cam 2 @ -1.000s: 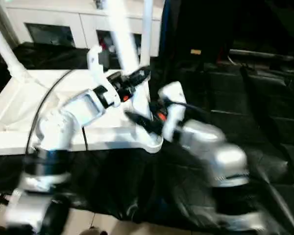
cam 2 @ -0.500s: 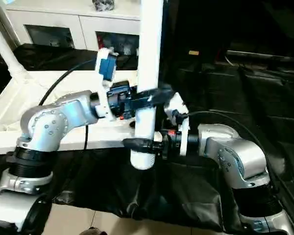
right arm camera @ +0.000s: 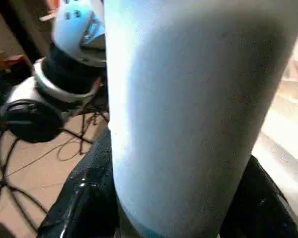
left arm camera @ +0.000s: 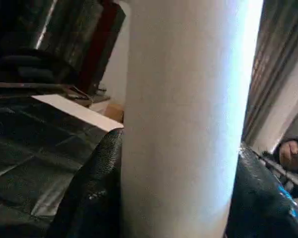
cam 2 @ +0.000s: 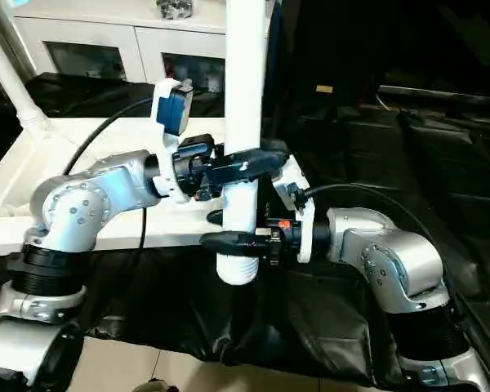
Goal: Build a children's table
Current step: Pick table leg
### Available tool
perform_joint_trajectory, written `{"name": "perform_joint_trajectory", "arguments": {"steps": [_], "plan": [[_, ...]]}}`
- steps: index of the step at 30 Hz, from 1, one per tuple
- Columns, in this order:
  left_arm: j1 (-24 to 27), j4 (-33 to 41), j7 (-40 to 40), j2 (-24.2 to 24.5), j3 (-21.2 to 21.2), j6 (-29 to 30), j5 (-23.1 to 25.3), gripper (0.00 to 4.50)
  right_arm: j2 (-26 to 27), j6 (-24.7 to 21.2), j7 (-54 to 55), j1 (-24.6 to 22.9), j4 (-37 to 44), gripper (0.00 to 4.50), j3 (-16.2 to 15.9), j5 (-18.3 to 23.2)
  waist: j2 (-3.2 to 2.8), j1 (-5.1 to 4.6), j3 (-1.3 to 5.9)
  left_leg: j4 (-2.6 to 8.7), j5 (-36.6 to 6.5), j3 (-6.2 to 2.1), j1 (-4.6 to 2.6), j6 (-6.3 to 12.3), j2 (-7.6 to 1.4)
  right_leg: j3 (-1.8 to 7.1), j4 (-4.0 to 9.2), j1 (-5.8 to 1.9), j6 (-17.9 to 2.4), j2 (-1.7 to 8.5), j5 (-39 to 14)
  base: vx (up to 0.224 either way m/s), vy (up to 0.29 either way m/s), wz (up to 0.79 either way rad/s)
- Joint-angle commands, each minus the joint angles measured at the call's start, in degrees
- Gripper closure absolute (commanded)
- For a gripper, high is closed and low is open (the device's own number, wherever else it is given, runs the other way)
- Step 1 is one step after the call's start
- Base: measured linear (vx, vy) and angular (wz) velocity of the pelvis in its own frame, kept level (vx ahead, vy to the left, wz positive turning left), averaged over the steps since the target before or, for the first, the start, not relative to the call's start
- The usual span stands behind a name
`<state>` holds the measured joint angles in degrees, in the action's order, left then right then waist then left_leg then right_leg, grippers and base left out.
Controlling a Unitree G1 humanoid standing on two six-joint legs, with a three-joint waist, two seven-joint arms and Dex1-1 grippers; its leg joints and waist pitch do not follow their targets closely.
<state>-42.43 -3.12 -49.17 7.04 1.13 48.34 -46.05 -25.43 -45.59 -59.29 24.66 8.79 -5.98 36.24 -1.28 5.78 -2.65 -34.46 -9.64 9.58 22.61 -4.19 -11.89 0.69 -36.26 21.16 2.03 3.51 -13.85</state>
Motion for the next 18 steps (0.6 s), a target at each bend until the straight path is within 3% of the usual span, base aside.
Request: {"name": "perform_joint_trajectory", "arguments": {"steps": [1, 4, 5, 9, 10, 11, 15, 16, 18], "plan": [[-0.88, -0.32, 4.79, -0.87, -0.76, -3.43, 3.37, 1.61, 1.61, 1.57, 4.11, 0.16, -0.33, 2.56, 0.87, -2.05, 0.88, -0.03, 3.88, 3.40, -3.83, 0.32, -1.39, 0.35, -0.14, 0.41, 3.53, -2.24, -13.99, 2.31, 6.77, 0.000, 0.000, 0.00], [-1.27, -1.76, 11.17, -2.20, -1.69, -5.47, 6.62, 1.33, 3.74, 3.19, 8.16, 0.55, -0.41, 2.56, 0.73, -4.11, 0.84, -0.15, 3.89, 3.43, -3.95, 0.28, -1.40, 0.01, -0.22, 0.45, 3.51, -2.22, -13.30, 2.31, 6.71, 0.000, 0.000, 0.00], [-1.97, -3.61, 18.00, -3.80, -3.26, -6.54, 9.01, 1.27, 5.32, 4.95, 11.78, 0.87, -0.55, 2.56, -0.01, -6.47, 0.89, -0.25, 3.92, 3.39, -3.74, 0.31, -1.44, -0.17, -0.14, 0.47, 3.49, -2.22, -13.03, 2.25, 7.14, 0.000, 0.000, 0.00], [-3.64, -6.91, 30.41, -7.08, -7.85, -7.18, 10.65, 1.25, 8.70, 7.78, 18.66, 1.84, -2.11, 2.56, -1.20, -10.70, 0.92, -0.42, 3.99, 3.33, -3.02, 0.24, -1.26, -0.98, -0.04, 0.46, 3.39, -2.34, -12.58, 2.22, 8.43, 0.000, 0.000, 0.00], [-3.81, -7.20, 31.96, -7.47, -8.38, -7.39, 10.93, 1.25, 9.21, 8.10, 19.59, 2.00, -2.36, 2.56, -1.31, -11.18, 0.98, -0.46, 4.01, 3.30, -3.13, 0.23, -1.34, -1.01, 0.06, 0.42, 3.52, -2.38, -12.47, 2.17, 8.56, 0.000, 0.000, 0.00], [-3.78, -7.07, 34.89, -8.36, -8.94, -8.27, 11.91, 1.25, 10.65, 8.39, 22.09, 2.51, -3.02, 2.56, -1.39, -12.30, 1.41, -0.59, 3.96, 3.32, -3.20, 0.24, -1.27, -0.80, 0.12, 0.45, 3.57, -2.47, -12.13, 2.14, 8.65, 0.000, 0.000, 0.00], [-2.20, -4.58, 39.76, -11.15, -7.86, -9.57, 15.05, 1.25, 15.17, 8.94, 29.26, 4.05, -4.33, 2.56, -0.95, -15.01, 1.20, -0.71, 4.07, 3.28, -1.89, 0.19, -1.23, -0.49, -0.03, 0.48, 3.31, -2.38, -12.21, 2.22, 10.17, 0.000, 0.000, 0.00], [-2.04, -4.34, 40.14, -11.43, -7.76, -9.66, 15.29, 1.52, 15.58, 8.89, 29.78, 4.15, -4.38, 2.56, -0.85, -15.09, 1.23, -0.72, 4.09, 3.29, -1.66, 0.15, -1.18, -0.46, -0.02, 0.46, 3.27, -2.44, -12.17, 2.21, 10.54, 0.000, 0.000, 0.00], [-1.55, -3.51, 41.88, -12.76, -7.97, -9.75, 15.42, 1.58, 16.73, 8.82, 31.10, 4.38, -4.37, 2.56, -0.82, -15.40, 1.08, -0.60, 4.23, 3.11, -0.33, 0.18, -1.16, 0.02, -0.09, 0.46, 3.00, -2.37, -12.11, 2.06, 13.62, 0.000, 0.000, 0.00]]}}
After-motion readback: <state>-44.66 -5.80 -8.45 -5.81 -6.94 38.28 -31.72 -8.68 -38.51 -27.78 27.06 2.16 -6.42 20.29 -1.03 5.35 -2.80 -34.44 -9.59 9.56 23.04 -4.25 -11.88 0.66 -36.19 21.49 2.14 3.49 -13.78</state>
